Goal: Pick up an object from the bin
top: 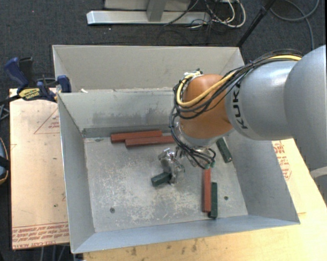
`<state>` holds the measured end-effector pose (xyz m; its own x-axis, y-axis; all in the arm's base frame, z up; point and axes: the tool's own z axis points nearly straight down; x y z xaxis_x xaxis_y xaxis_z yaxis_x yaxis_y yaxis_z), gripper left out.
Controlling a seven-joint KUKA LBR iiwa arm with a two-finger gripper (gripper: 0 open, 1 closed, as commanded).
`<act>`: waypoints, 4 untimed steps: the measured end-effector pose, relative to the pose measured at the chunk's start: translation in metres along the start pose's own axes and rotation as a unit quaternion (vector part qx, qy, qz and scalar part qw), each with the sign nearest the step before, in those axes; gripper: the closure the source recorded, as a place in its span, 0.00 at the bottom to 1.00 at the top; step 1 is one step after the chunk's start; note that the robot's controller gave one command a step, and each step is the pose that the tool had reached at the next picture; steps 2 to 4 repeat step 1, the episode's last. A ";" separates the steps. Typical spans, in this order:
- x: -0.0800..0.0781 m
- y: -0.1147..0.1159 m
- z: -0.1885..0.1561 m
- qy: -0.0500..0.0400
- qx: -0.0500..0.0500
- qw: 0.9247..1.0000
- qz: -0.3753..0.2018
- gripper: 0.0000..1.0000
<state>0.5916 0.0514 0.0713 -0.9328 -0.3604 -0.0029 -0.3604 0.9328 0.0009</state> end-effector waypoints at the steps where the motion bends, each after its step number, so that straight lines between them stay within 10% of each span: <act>1: -0.003 -0.012 -0.145 -0.001 0.000 0.999 -0.047 1.00; 4: -0.003 -0.012 -0.145 -0.001 0.000 0.999 -0.047 1.00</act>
Offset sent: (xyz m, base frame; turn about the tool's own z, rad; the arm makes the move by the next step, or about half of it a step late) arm 0.0000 0.0000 0.0000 0.0000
